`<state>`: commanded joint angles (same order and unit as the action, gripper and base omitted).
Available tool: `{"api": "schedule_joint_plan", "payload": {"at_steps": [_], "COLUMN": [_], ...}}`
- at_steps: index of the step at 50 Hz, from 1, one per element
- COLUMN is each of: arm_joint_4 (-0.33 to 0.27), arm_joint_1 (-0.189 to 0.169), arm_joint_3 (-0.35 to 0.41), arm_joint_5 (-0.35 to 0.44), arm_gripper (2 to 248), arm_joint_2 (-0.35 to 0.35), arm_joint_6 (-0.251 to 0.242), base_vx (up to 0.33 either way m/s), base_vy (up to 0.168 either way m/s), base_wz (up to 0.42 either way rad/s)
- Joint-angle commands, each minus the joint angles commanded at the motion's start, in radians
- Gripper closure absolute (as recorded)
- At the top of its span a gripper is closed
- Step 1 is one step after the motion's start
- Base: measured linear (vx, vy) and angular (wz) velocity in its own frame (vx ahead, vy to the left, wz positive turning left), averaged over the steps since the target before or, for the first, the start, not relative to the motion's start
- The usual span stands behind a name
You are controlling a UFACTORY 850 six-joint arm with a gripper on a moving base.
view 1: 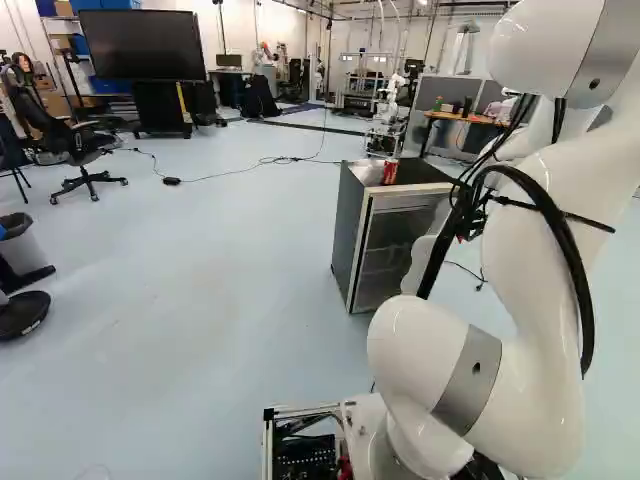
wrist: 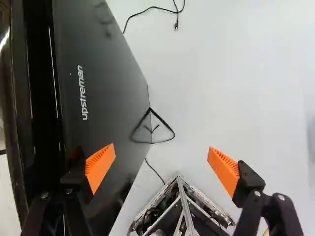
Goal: Grab a drink from the fridge
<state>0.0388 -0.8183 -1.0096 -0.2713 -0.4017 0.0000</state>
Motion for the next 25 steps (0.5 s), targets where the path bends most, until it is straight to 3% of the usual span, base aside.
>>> {"api": "schedule_joint_plan", "payload": {"at_steps": [25], "arm_joint_4": [0.0], "arm_joint_1": [0.063], "arm_joint_3": [0.09], "arm_joint_5": [0.057], "arm_gripper": [3], "arm_joint_2": [0.067], "arm_joint_6": [0.0], "base_vx": [0.0], "base_vy": [0.0], "base_wz": [0.0]}}
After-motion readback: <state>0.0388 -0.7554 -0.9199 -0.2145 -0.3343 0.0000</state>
